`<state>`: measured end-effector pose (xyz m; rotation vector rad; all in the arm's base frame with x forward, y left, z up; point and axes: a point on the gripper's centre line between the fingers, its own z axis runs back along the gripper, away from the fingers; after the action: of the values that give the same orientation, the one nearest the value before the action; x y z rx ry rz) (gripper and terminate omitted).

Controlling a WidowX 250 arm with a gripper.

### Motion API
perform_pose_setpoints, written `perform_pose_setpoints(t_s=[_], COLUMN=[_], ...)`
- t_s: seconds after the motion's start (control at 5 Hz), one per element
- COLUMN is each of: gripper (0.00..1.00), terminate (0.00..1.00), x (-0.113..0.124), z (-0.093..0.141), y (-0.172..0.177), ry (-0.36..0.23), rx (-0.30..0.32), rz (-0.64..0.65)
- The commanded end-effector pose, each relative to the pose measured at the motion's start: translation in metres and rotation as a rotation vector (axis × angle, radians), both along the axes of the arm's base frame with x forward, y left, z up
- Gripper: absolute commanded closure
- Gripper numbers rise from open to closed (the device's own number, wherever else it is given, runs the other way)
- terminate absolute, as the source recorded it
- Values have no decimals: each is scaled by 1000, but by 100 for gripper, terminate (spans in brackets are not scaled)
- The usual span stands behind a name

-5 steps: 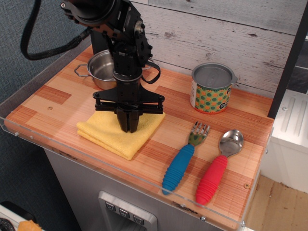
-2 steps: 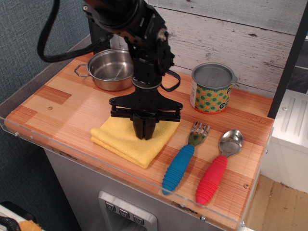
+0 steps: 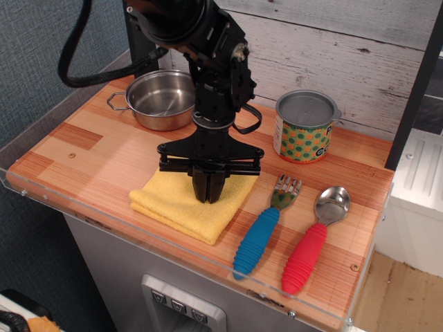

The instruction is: Move the yellow cloth to the left of the blue fork

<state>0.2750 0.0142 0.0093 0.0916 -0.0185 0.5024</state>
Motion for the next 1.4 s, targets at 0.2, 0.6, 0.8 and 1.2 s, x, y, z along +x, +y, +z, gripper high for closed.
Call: perform_pose_setpoints(t_s=[0.2, 0.6, 0.8, 1.2], gripper=[0, 0, 0, 0], terminate=[0, 0, 0, 0], x=[6, 8, 6, 15], z=[25, 57, 68, 84], y=[10, 6, 8, 2], ry=[-52, -133, -150, -167], rx=[60, 38, 43, -5], rz=[-71, -83, -82, -152])
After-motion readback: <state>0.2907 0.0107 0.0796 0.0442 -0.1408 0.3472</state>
